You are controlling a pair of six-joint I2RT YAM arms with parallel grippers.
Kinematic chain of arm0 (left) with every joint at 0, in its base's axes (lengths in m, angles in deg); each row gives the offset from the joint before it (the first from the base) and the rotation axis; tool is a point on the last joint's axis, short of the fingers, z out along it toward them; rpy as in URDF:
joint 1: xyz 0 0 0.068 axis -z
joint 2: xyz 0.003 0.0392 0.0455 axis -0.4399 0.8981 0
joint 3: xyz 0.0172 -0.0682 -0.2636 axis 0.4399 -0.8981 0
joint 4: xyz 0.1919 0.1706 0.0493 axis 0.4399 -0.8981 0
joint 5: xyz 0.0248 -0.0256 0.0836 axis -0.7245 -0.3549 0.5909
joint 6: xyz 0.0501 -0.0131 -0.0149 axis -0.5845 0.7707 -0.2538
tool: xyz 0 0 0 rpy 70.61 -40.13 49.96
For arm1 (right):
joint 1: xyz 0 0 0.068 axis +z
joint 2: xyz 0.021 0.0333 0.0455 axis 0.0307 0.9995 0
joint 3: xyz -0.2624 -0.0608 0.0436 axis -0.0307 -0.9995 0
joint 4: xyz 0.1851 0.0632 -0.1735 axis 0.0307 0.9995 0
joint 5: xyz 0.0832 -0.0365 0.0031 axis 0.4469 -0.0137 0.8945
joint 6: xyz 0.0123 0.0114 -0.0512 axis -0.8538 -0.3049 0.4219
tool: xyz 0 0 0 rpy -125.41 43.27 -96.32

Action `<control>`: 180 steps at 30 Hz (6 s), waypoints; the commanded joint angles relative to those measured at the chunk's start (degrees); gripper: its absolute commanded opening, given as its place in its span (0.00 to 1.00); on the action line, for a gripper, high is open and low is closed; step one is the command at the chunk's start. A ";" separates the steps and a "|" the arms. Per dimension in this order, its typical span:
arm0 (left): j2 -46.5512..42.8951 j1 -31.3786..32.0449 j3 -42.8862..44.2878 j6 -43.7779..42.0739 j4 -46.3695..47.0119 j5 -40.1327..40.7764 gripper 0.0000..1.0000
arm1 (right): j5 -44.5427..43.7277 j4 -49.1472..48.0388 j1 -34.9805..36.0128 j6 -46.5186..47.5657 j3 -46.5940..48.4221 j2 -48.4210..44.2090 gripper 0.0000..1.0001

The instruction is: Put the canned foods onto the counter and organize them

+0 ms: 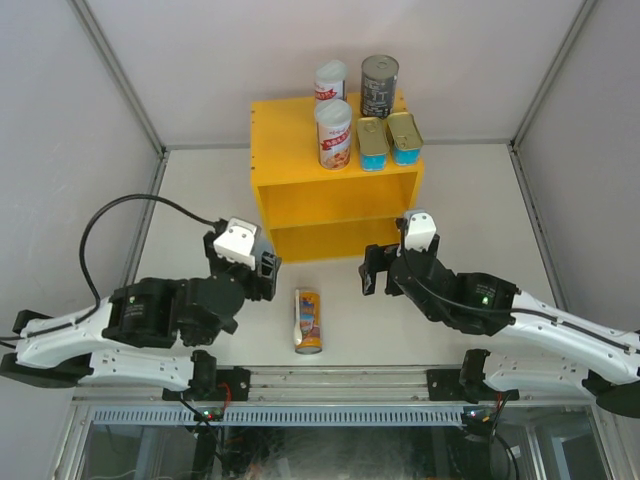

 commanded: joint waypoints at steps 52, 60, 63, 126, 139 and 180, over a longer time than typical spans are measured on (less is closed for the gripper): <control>42.42 -53.22 64.61 -14.98 16.94 -42.11 0.00 | 5.00 -6.52 -0.80 2.22 -0.01 0.21 0.98; 45.63 -54.18 65.84 -15.79 18.25 -42.41 0.00 | 6.19 -7.53 -0.91 2.44 -0.86 0.90 0.99; 46.43 -54.59 66.51 -16.16 18.77 -42.56 0.00 | 7.06 -8.32 -0.93 2.32 -1.60 0.93 0.98; 48.13 -56.67 58.47 -17.42 27.33 -43.68 0.90 | 15.67 -13.38 -7.26 3.98 -7.81 3.44 0.99; 42.73 -56.35 56.70 -15.51 28.45 -46.36 0.92 | 15.95 -13.72 -7.20 4.23 -7.72 4.26 0.98; -5.48 -26.34 -20.00 18.60 20.40 -38.58 0.89 | 5.56 1.32 -5.06 -8.27 -7.21 -2.97 0.97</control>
